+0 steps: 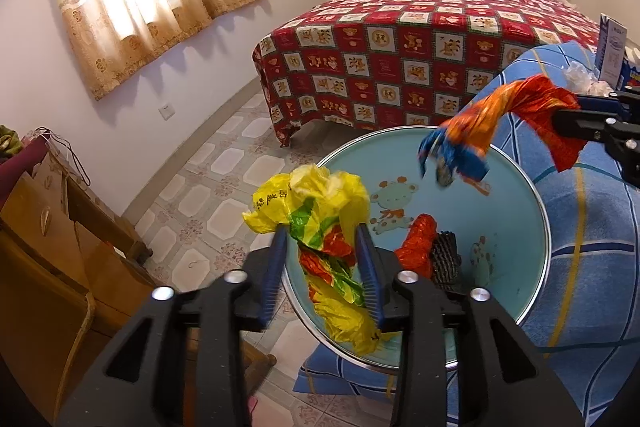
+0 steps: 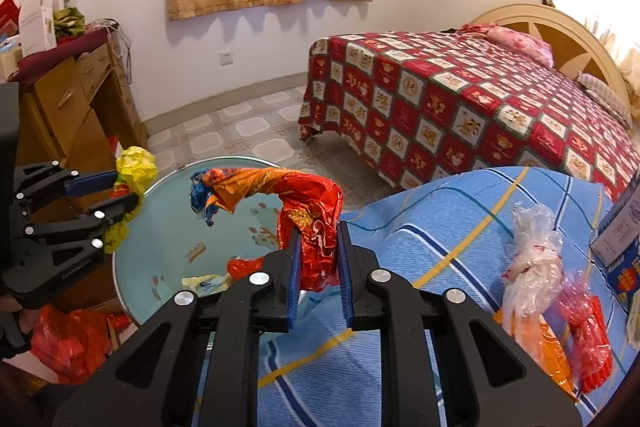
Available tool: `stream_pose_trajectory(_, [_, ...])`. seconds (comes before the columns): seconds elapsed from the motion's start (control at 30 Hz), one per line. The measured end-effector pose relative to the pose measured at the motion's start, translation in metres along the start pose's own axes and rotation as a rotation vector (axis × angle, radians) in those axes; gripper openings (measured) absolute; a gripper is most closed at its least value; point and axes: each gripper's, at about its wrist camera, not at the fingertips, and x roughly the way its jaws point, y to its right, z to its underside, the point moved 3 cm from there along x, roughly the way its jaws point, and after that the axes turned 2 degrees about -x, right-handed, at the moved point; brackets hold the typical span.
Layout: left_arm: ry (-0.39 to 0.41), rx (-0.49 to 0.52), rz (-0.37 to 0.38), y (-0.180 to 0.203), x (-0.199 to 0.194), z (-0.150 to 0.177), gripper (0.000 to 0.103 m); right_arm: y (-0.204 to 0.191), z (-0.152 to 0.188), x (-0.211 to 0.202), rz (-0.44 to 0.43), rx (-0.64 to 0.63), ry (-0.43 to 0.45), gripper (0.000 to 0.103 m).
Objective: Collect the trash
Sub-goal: 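Open the left tool to drop the yellow bag while the right tool drops the wrapper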
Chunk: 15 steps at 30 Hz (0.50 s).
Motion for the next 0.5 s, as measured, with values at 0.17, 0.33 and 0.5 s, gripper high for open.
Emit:
stream_pose_trajectory(0.17, [0.018,0.006,0.007,0.0038,-0.0037,0.0001,0.069,-0.0037,-0.0001,0.0013,-0.023,-0.002,0.005,0.047])
stream_pose_trajectory(0.33, [0.023,0.008,0.006,0.0045,-0.0042,0.0000,0.077,-0.0059,0.0010,0.0019,-0.014,-0.001,0.010,0.059])
stream_pose_trajectory(0.5, [0.017,-0.002,-0.013,0.0012,-0.0012,0.0000,0.087,-0.0045,0.0032,0.0012,0.007,0.005,0.014,0.070])
